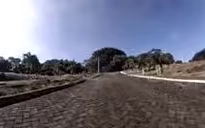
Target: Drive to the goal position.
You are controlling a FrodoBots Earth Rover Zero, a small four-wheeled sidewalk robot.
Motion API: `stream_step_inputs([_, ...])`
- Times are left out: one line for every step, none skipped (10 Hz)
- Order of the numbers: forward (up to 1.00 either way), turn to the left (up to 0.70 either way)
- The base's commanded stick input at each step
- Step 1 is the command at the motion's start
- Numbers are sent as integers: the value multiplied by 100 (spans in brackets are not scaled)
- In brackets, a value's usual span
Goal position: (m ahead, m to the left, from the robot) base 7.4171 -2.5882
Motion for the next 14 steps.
stream_step_inputs([100, 0])
stream_step_inputs([100, 0])
stream_step_inputs([100, 0])
stream_step_inputs([100, 0])
stream_step_inputs([100, 0])
stream_step_inputs([100, 0])
stream_step_inputs([100, 0])
stream_step_inputs([100, 0])
stream_step_inputs([100, 0])
stream_step_inputs([100, 0])
stream_step_inputs([100, -9])
stream_step_inputs([100, -27])
stream_step_inputs([100, -27])
stream_step_inputs([100, -27])
